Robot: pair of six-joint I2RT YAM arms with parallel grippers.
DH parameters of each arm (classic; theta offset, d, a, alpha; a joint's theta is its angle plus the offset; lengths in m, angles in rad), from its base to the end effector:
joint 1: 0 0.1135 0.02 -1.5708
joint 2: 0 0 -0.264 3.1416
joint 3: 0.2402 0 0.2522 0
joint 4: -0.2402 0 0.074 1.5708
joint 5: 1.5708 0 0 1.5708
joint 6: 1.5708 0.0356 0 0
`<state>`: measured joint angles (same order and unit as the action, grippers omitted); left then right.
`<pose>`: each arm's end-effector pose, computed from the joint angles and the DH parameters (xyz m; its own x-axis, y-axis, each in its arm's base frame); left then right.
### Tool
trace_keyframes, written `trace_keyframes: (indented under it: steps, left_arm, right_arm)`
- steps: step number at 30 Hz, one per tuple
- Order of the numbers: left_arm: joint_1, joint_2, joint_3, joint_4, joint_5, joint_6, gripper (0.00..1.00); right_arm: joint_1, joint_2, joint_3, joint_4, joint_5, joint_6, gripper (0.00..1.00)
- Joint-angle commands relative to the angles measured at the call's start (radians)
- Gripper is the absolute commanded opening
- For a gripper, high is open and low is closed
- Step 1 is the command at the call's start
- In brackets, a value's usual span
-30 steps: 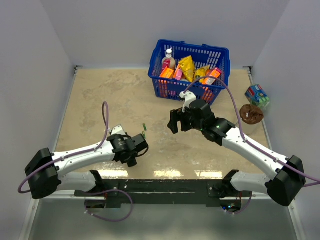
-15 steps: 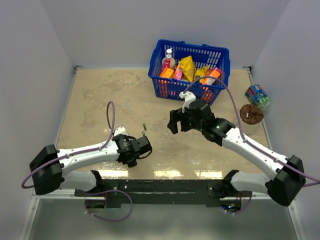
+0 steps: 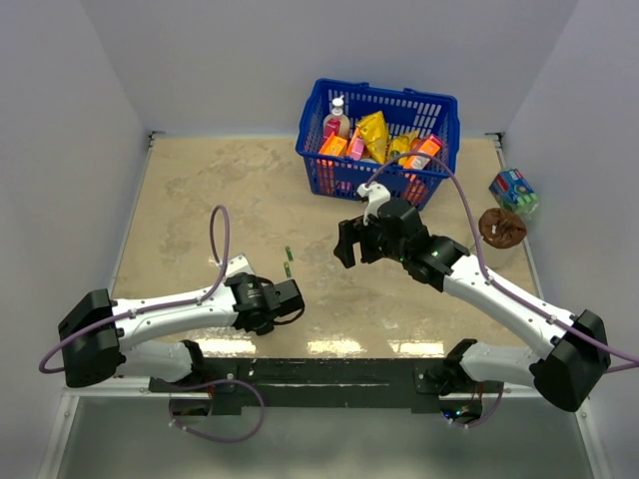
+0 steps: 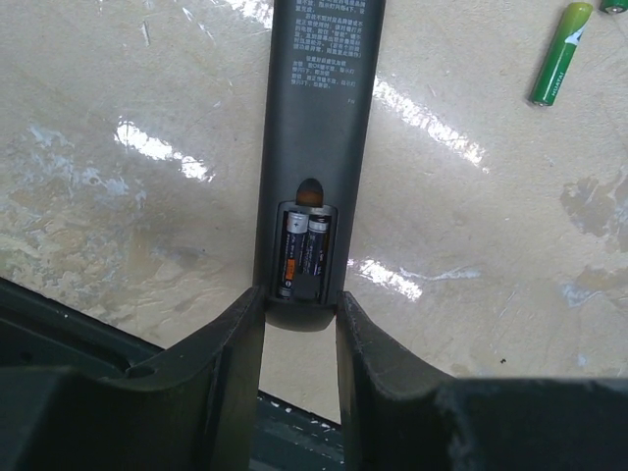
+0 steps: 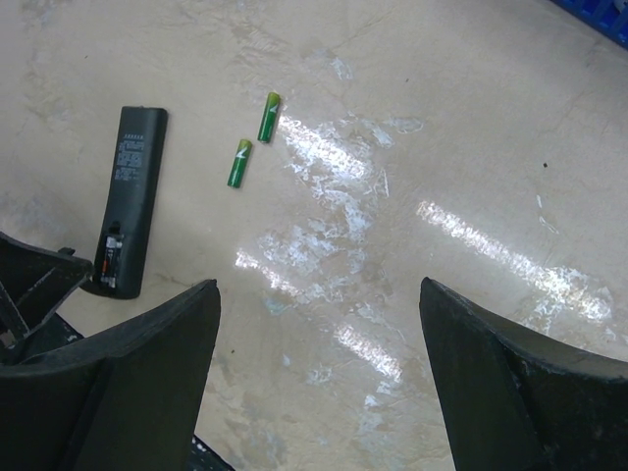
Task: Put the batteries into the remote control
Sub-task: Load the battery cover into the remote control.
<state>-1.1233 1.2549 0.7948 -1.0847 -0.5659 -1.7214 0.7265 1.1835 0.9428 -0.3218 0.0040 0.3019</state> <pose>0.0980 -0.1602 0.2054 -0.6815 -0.5087 -0.5260 -0.5409 0.8343 -0.1061 0.1983 0.1761 0.2994 -0.5774 -0.1153 -0.8083 -0.5133 0.8212 0.2495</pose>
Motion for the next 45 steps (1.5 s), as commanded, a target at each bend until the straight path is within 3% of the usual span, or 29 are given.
trace_keyframes:
  steps: [1, 18, 45]
  left_arm:
    - [-0.018, -0.011, 0.023, -0.044, -0.040, -0.076, 0.00]
    - [-0.082, 0.006, 0.078, -0.112, -0.140, -0.178, 0.00]
    - [-0.092, 0.061, 0.037, -0.101, -0.117, -0.207, 0.00]
  right_arm:
    - [0.005, -0.015, 0.011, 0.036, -0.022, -0.012, 0.85]
    - [0.004, -0.013, 0.011, 0.035, -0.032, -0.014, 0.85]
    - [0.008, -0.013, 0.013, 0.035, -0.030, -0.014, 0.85]
